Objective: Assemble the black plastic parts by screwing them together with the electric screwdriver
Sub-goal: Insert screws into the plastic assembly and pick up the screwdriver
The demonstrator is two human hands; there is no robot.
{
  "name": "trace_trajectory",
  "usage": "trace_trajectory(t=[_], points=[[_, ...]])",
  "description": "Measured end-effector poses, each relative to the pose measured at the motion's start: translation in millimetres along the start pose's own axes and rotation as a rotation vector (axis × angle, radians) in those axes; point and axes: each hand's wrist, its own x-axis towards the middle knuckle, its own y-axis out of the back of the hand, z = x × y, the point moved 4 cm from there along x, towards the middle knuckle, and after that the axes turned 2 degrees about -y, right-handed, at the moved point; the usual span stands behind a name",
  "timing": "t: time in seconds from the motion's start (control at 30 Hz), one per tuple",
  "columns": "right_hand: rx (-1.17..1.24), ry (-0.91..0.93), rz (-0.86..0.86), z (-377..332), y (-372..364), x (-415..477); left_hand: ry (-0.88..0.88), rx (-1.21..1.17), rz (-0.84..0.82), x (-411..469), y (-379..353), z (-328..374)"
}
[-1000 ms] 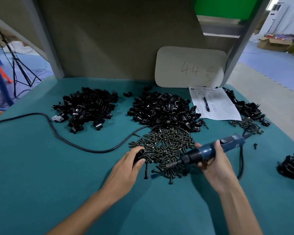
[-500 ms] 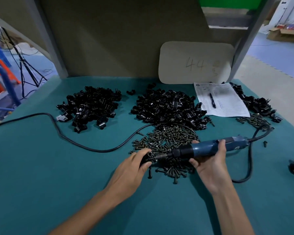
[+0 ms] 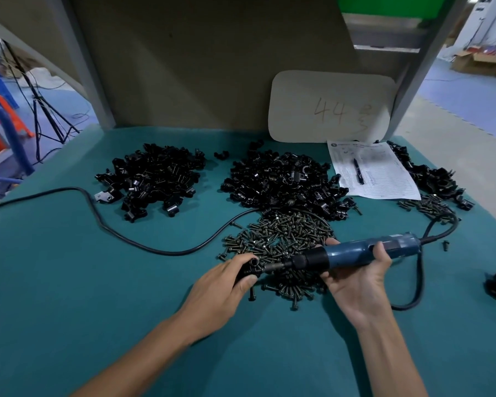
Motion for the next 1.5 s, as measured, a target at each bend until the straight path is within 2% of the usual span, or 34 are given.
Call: trace_trajectory(t=[0.47, 0.67, 0.8, 1.13, 1.5], points=[[0.038, 0.047, -0.083, -6.5, -7.4, -4.3, -0.012, -0.009, -0.016, -0.1, -1.2, -2.7], [0.095, 0.031, -0.206, -6.0, -11.0, -7.6, 0.025, -0.135, 0.001, 1.5, -0.8, -9.1], [0.113, 0.028, -0.243, -8.6, -13.7, -9.2, 0.019, -0.118, -0.043, 1.2, -2.6, -10.5], [-0.048, -0.001, -0.062, -4.5, -10.5, -10.0, -0.024, 0.067, 0.022, -3.4, -0.4, -0.1], [-0.011, -0.054, -0.003, 0.5, -9.9, -10.3, -0.014, 0.251, 0.094, -5.7, -1.8, 8.3]])
